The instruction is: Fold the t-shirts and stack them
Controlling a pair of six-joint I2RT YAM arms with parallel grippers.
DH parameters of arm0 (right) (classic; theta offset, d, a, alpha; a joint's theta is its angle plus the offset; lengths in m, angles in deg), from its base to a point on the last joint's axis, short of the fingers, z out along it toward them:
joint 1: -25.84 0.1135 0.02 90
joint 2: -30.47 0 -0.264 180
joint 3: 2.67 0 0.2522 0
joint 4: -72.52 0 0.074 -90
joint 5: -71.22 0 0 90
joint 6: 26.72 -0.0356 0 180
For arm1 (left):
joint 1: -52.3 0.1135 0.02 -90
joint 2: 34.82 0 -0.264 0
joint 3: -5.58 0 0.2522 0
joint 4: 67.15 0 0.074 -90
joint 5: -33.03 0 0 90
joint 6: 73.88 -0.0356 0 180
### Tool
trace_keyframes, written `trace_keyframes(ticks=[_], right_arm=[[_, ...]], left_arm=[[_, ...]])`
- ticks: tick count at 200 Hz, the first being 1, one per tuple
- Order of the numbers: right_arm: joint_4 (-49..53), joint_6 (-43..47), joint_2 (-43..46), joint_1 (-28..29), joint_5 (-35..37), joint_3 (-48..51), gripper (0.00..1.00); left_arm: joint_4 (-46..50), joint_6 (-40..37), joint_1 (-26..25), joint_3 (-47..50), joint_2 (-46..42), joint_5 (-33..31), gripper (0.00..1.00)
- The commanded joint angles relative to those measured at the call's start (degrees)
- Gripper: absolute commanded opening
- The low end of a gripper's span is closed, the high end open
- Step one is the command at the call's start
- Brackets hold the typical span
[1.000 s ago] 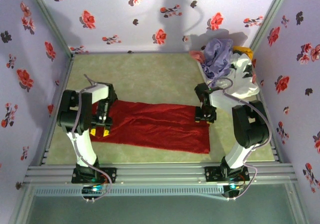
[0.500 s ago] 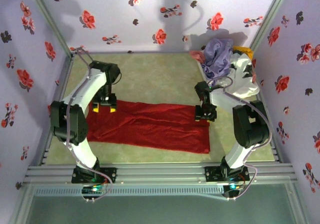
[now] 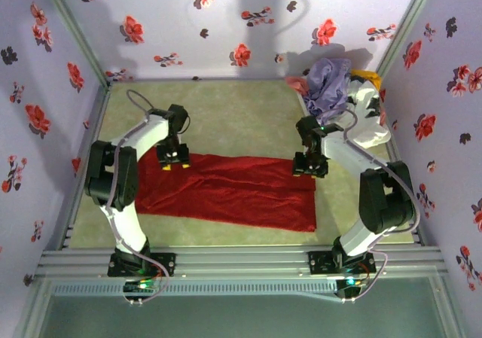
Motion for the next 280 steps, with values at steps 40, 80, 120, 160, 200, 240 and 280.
trace_keyframes(ticks=[40, 80, 120, 160, 200, 240, 280], right_arm=[[2.1, 0.5, 2.0, -0.5, -0.2, 0.5, 0.54], [2.5, 0.6, 2.1, -0.5, 0.3, 0.1, 0.55], [2.3, 0.5, 1.8, -0.5, 0.2, -0.4, 0.55], [2.5, 0.8, 1.8, -0.5, 0.2, -0.2, 0.55], [2.0, 0.7, 2.1, -0.5, -0.2, 0.4, 0.55], [2.2, 0.9, 2.2, -0.5, 0.0, 0.4, 0.55], [2.2, 0.9, 2.1, -0.4, -0.1, 0.2, 0.55]], left_arm=[[-6.9, 2.4, 0.7, 2.3, 2.4, 2.0, 0.34], [-5.7, 3.4, 0.8, 3.6, 4.3, 3.4, 0.33], [-6.0, 4.3, 0.7, 5.7, 0.8, 3.4, 0.23], [-5.4, 5.2, 0.7, 5.6, -2.7, 3.1, 0.22], [-4.3, 5.1, 0.6, 6.4, -3.5, 3.3, 0.22], [-5.2, 5.1, 0.5, 7.9, -3.4, 3.7, 0.12], [-4.3, 5.3, 0.1, 7.6, -5.3, 3.7, 0.0]])
